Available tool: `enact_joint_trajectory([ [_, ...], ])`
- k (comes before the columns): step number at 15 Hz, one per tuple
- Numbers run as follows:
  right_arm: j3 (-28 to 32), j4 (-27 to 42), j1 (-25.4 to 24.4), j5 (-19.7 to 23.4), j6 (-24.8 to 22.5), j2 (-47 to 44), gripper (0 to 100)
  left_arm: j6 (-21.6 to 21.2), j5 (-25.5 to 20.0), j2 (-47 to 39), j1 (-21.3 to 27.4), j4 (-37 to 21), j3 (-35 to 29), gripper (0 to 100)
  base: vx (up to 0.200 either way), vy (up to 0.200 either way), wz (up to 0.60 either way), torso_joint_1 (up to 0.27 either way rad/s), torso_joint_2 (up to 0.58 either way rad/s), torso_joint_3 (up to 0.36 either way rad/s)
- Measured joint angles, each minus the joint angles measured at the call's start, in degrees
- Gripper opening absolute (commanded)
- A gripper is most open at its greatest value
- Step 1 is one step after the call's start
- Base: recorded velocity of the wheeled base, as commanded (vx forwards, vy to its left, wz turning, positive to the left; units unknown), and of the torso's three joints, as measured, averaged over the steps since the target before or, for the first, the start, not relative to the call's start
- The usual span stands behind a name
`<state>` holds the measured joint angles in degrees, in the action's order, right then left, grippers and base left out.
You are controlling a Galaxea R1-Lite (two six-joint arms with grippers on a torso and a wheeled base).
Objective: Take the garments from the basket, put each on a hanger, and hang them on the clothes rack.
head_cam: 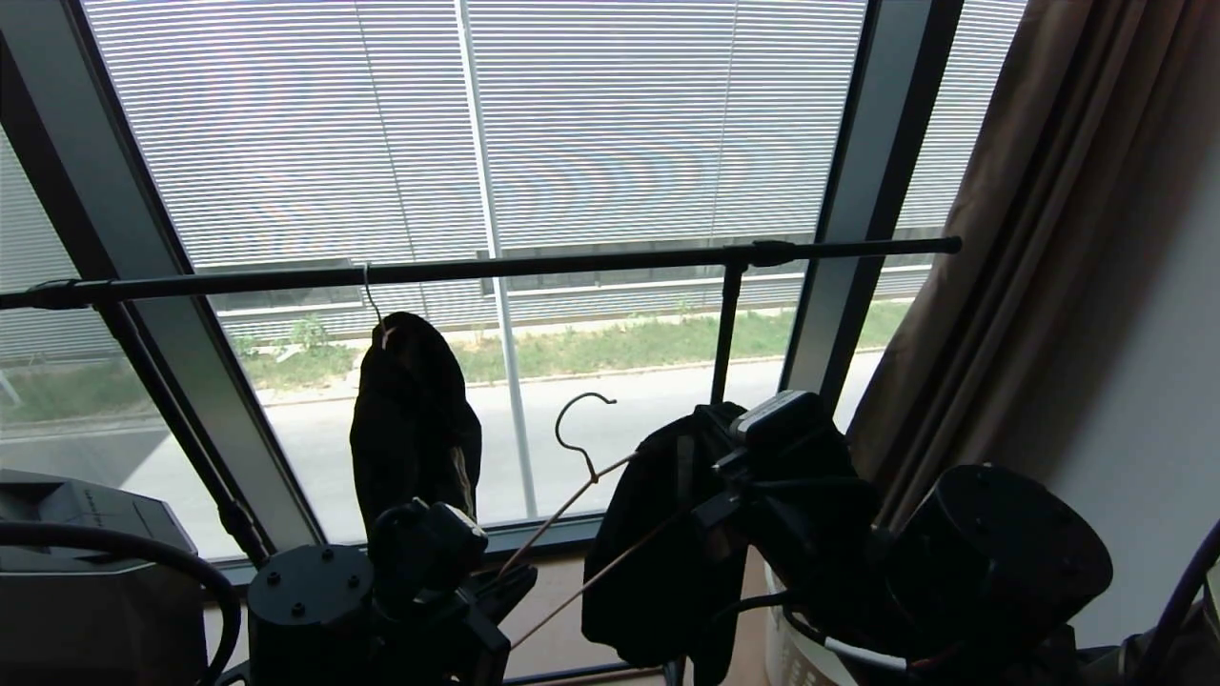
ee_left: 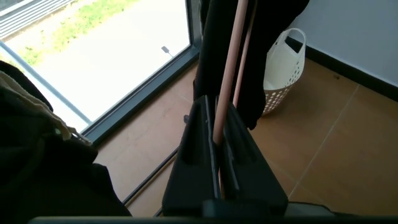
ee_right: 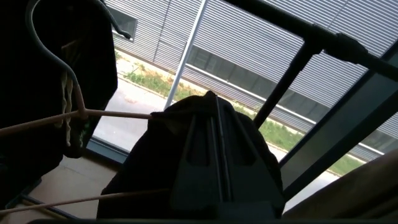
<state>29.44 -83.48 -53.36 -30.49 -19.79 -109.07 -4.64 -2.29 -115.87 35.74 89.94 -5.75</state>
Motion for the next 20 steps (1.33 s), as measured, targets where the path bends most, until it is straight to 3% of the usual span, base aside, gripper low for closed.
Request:
enact_joint_trajectory([
  [5, 2.96, 0.35, -0.37, -1.3, 1.21, 0.8, 0, 0.0, -0.24, -0.44, 0.45, 0.0, 0.44, 0, 0.0, 0.0, 0.0, 0.0, 0.0, 0.0],
  [10, 2.94, 0.38, -3.63, -3.04, 1.45, -1.76, 0, 2.18, -0.28, 0.11, 0.94, -0.02, 0.05, 0, 0.0, 0.0, 0.0, 0.0, 0.0, 0.0],
  [15, 4.07, 0.38, -3.0, -3.54, 1.8, -3.61, 0, 2.38, -1.76, 1.99, 4.33, -0.02, 2.21, 0, 0.0, 0.0, 0.0, 0.0, 0.0, 0.0],
  [20, 4.05, 0.35, -5.24, -5.34, 1.8, -4.08, 0, 4.35, -1.43, 2.4, 4.68, 0.0, 1.02, 0, 0.0, 0.0, 0.0, 0.0, 0.0, 0.0],
])
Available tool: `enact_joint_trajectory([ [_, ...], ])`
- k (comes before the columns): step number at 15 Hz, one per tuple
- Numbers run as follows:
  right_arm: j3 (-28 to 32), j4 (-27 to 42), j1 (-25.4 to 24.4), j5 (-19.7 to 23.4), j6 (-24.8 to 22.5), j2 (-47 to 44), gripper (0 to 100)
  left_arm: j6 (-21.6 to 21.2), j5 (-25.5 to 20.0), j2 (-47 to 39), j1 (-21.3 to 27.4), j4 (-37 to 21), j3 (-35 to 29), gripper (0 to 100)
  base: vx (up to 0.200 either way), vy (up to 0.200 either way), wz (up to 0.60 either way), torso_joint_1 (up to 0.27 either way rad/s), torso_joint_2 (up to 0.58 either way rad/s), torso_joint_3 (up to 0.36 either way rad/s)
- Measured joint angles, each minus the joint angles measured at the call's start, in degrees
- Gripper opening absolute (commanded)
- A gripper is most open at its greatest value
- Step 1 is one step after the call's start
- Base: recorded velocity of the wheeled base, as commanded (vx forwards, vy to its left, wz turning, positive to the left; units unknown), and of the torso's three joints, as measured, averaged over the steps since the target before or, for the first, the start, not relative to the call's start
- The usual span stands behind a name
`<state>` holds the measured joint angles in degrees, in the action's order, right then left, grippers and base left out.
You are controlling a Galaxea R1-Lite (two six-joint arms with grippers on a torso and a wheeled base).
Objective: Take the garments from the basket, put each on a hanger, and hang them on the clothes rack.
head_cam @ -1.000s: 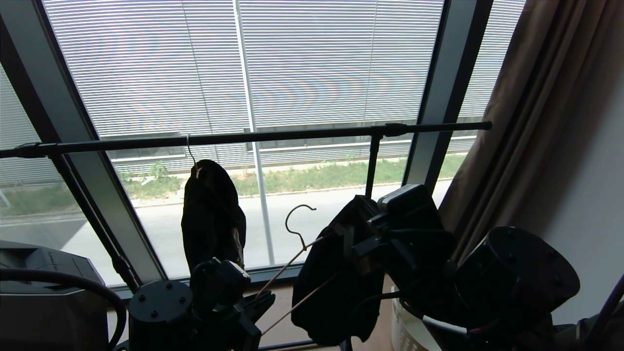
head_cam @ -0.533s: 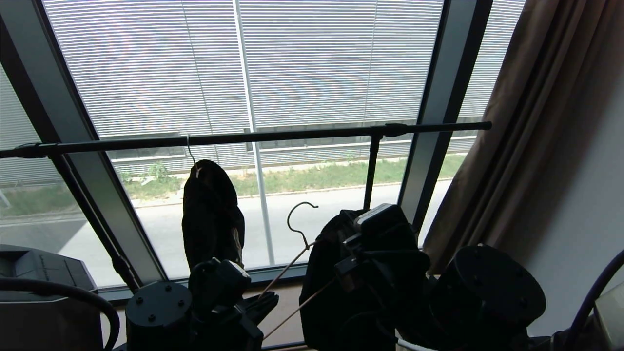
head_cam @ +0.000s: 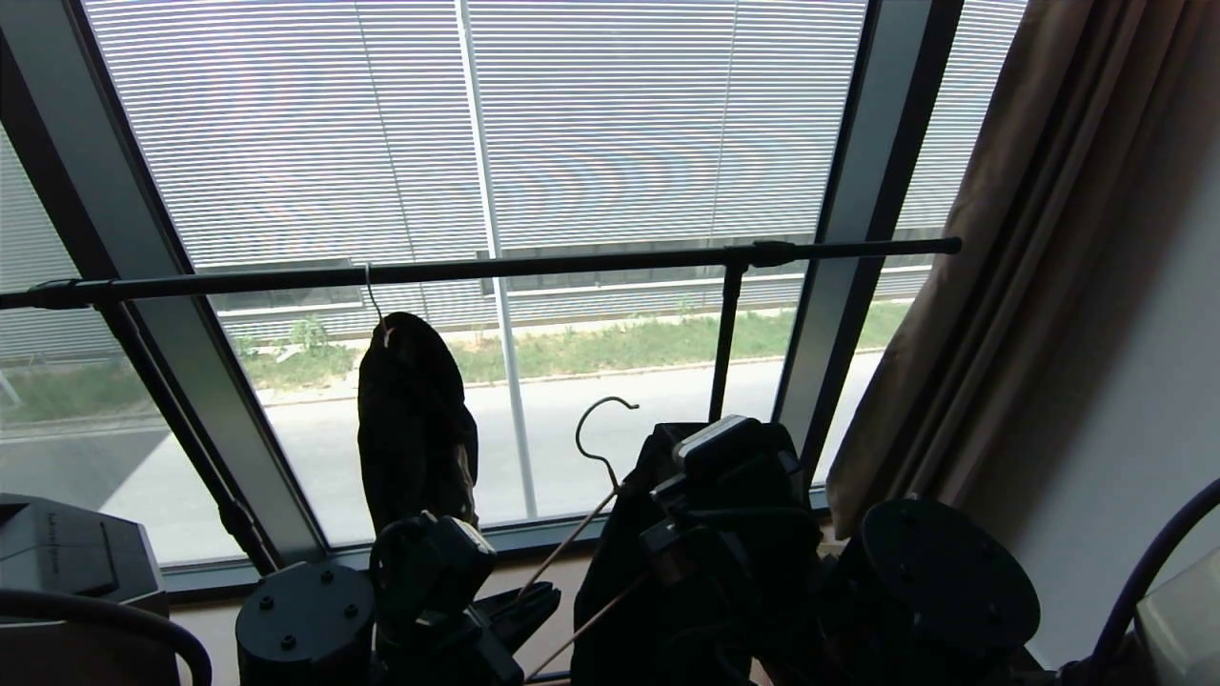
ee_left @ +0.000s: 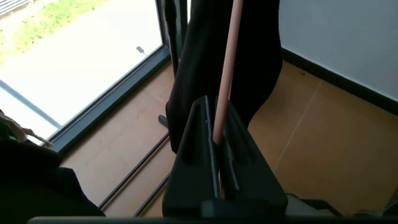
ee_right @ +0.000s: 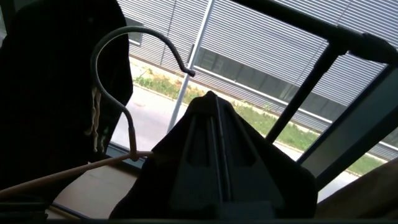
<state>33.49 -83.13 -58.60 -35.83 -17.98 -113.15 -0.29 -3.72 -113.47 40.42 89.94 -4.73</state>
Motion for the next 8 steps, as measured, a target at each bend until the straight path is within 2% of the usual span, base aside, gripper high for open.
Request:
enact_joint_trajectory([
  [2, -0.04, -0.02, -0.41, -0.05, 0.0, -0.02, 0, 0.07, 0.05, 0.0, -0.07, 0.0, -0.26, 0, 0.0, 0.0, 0.0, 0.0, 0.0, 0.0],
  [3, -0.11, -0.18, -0.52, -0.11, 0.0, -0.02, 100, 0.11, 0.06, 0.0, -0.13, -0.02, -0.34, 0, 0.0, 0.0, 0.0, 0.0, 0.0, 0.0],
  [8, 0.05, -0.55, 0.22, -1.99, -0.02, -0.1, 100, 0.09, 0.13, 0.1, -0.93, -0.02, -0.94, 0, 0.0, 0.0, 0.0, 0.0, 0.0, 0.0],
])
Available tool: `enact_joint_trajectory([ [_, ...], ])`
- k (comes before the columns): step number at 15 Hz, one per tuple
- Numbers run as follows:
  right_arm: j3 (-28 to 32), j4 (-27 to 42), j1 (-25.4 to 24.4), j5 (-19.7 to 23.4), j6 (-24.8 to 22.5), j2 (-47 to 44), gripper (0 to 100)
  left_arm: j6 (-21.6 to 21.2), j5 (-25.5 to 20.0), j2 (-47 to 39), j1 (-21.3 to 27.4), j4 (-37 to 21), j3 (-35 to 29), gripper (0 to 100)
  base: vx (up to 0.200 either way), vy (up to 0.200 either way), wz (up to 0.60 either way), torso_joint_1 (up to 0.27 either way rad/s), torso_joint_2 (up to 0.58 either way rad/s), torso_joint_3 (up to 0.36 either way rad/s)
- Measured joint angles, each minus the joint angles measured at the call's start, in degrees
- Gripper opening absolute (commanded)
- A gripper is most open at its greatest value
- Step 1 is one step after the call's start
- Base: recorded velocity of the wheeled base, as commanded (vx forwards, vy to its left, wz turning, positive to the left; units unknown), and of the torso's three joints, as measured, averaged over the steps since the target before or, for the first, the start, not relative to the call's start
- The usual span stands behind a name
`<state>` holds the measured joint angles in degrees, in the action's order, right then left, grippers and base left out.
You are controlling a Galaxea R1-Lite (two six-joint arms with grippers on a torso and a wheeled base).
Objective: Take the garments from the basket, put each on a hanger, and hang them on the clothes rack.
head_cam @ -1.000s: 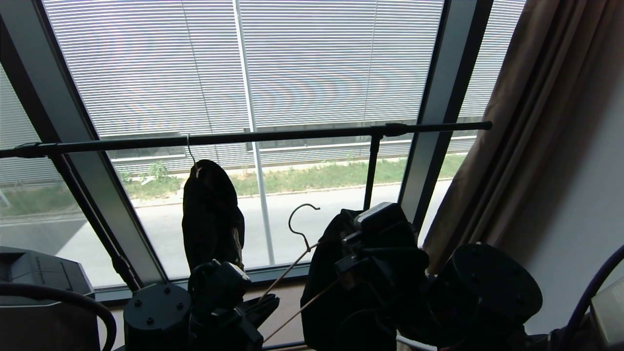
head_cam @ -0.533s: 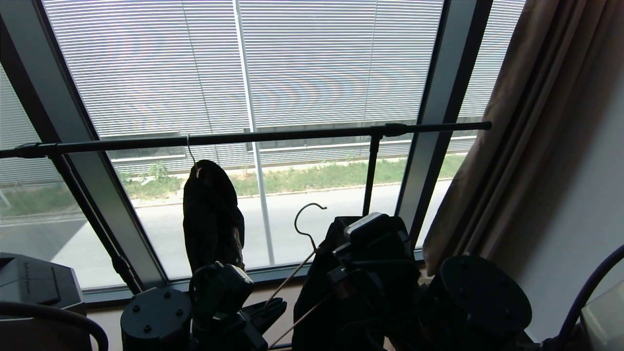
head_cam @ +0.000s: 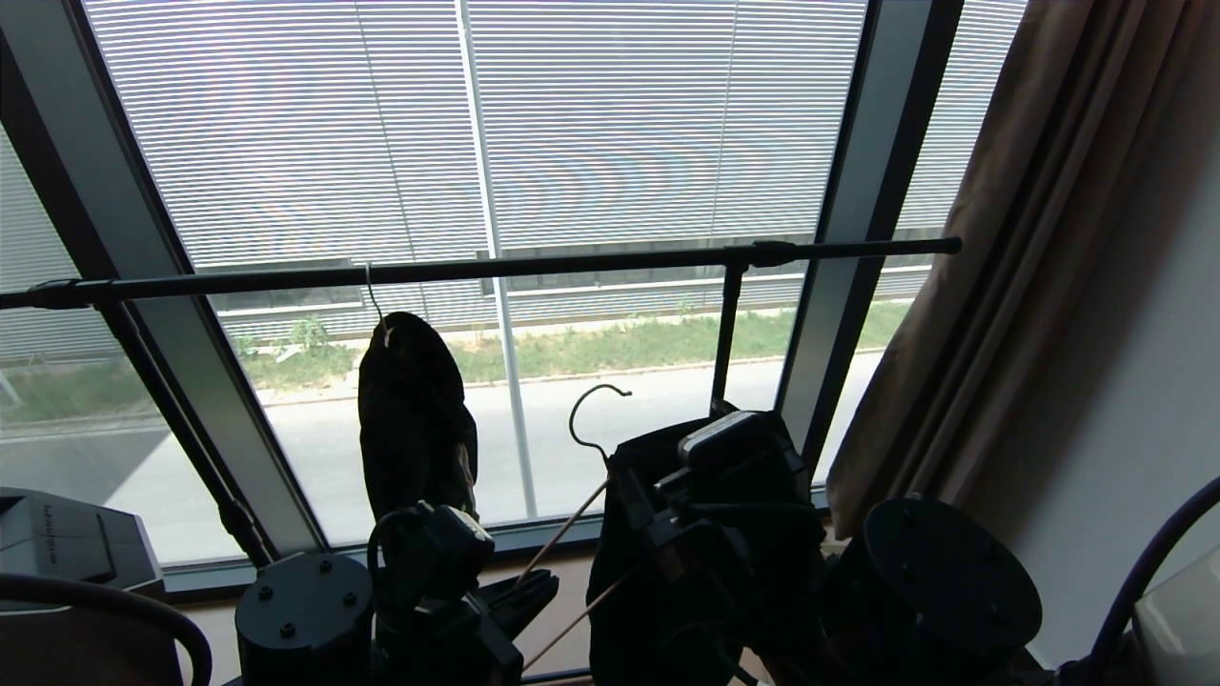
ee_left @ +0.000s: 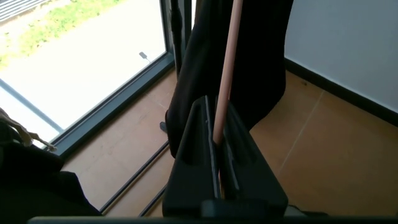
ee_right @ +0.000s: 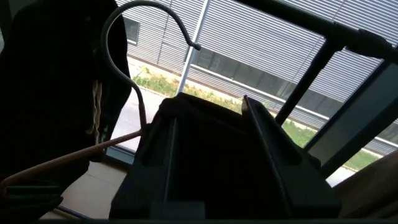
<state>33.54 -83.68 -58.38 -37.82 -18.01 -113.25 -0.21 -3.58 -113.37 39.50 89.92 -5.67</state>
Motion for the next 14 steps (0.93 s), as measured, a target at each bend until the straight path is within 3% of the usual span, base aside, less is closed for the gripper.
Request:
enact_joint_trajectory([
  [14, -0.85, 0.01, 1.9, -1.13, -0.27, -0.01, 100, 0.02, 0.04, 2.62, -3.64, 0.0, -0.77, 0, 0.0, 0.0, 0.0, 0.0, 0.0, 0.0],
])
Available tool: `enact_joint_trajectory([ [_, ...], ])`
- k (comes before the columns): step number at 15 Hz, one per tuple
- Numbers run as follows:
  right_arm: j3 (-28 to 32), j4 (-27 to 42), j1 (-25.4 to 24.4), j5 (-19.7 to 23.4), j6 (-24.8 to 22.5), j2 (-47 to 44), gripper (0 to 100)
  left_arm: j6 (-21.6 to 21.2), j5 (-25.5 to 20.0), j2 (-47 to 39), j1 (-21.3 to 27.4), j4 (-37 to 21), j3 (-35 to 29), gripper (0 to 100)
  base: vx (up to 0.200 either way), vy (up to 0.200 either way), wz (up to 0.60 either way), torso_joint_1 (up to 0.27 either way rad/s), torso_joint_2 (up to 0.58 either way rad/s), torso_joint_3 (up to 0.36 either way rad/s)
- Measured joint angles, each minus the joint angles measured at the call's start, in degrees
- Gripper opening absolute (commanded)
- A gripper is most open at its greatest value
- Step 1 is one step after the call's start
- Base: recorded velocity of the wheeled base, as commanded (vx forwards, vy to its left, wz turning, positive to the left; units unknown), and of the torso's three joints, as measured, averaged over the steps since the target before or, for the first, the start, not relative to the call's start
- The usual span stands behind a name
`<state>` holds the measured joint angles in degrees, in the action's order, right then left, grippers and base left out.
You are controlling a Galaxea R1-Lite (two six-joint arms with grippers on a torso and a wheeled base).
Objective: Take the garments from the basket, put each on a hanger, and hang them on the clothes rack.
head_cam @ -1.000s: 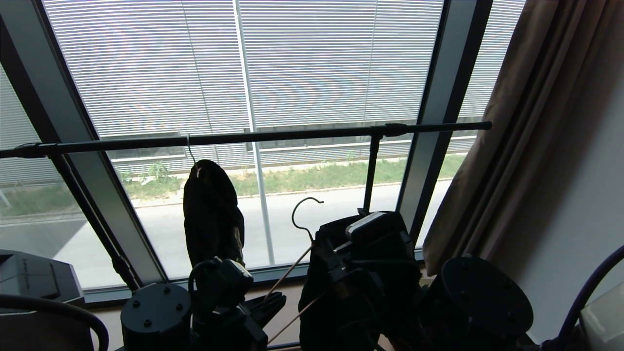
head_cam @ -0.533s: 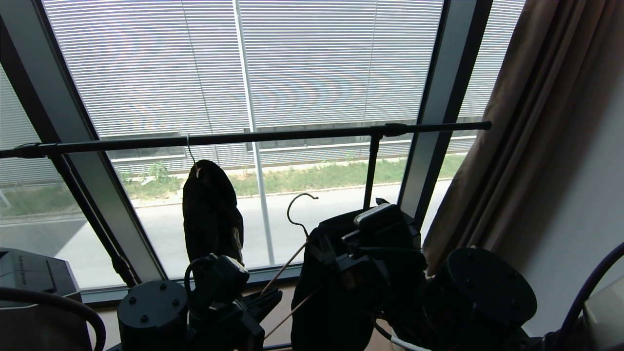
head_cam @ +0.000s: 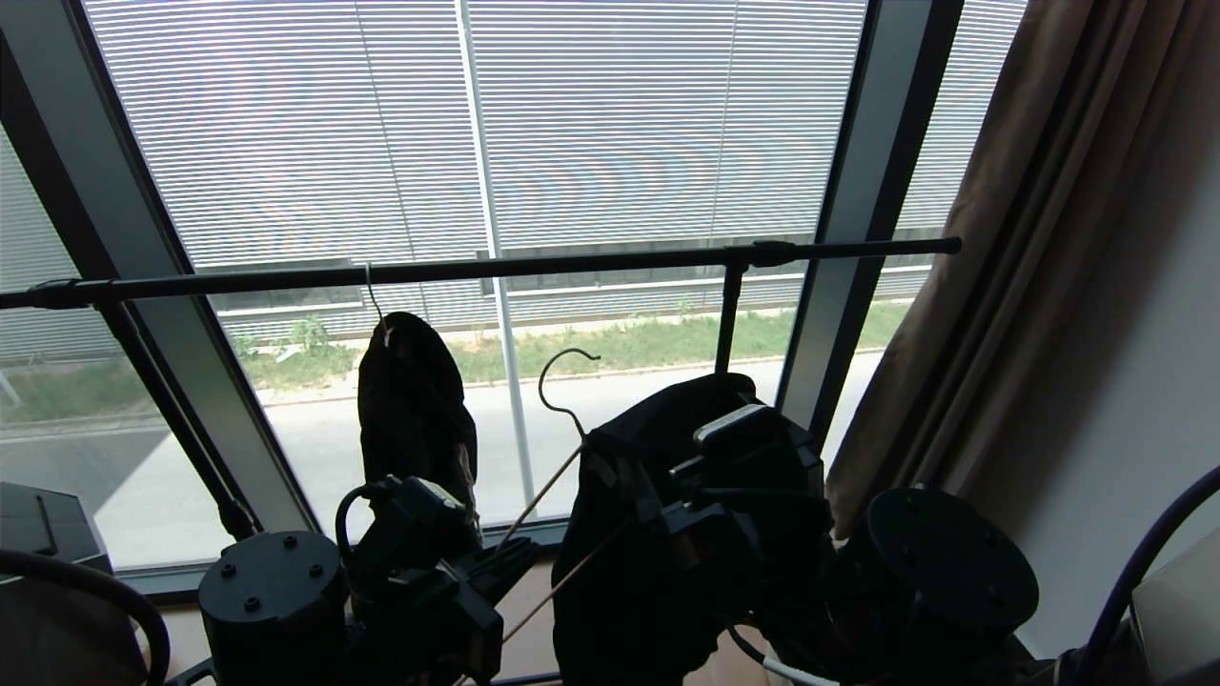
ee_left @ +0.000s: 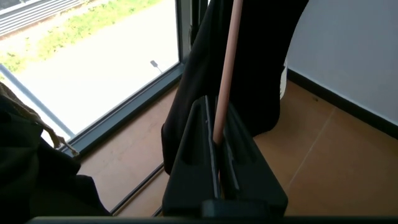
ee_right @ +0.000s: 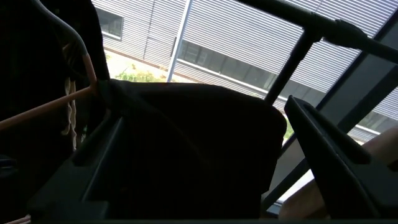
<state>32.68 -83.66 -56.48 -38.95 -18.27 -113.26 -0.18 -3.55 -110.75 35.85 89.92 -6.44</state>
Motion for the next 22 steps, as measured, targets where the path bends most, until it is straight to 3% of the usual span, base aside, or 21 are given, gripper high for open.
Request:
enact_joint_trajectory([
  [8, -1.54, 0.05, 0.22, 0.85, -0.44, 0.06, 100, 0.05, -0.04, 0.96, -1.51, 0.02, -0.76, 0, 0.0, 0.0, 0.0, 0.0, 0.0, 0.0],
  [12, -2.73, 0.62, 6.07, 7.91, -0.44, 2.84, 100, -0.26, -1.13, 1.33, -2.51, -0.01, 0.43, 0, 0.0, 0.0, 0.0, 0.0, 0.0, 0.0],
  [14, -4.05, 4.01, 11.06, 13.03, -0.5, 6.46, 100, -1.4, -5.07, 2.12, -4.52, 0.02, 1.37, 0, 0.0, 0.0, 0.0, 0.0, 0.0, 0.0],
  [16, -4.88, 15.26, 14.69, 21.21, -0.55, 12.52, 100, -5.5, -11.31, 3.51, -8.09, 0.05, 3.24, 0, 0.0, 0.0, 0.0, 0.0, 0.0, 0.0],
  [18, -3.52, 36.8, 18.22, 30.93, -0.96, 19.1, 100, -8.74, -14.32, 4.52, -10.06, 0.0, 5.25, 0, 0.0, 0.0, 0.0, 0.0, 0.0, 0.0],
  [20, 3.61, 59.53, 22.39, 42.18, -3.73, 24.98, 100, -10.11, -15.03, 5.16, -10.5, 0.02, 6.14, 0, 0.0, 0.0, 0.0, 0.0, 0.0, 0.0],
  [22, 14.75, 79.76, 26.61, 53.39, -9.72, 28.5, 100, -10.22, -15.08, 5.52, -9.97, 0.02, 6.33, 0, 0.0, 0.0, 0.0, 0.0, 0.0, 0.0],
])
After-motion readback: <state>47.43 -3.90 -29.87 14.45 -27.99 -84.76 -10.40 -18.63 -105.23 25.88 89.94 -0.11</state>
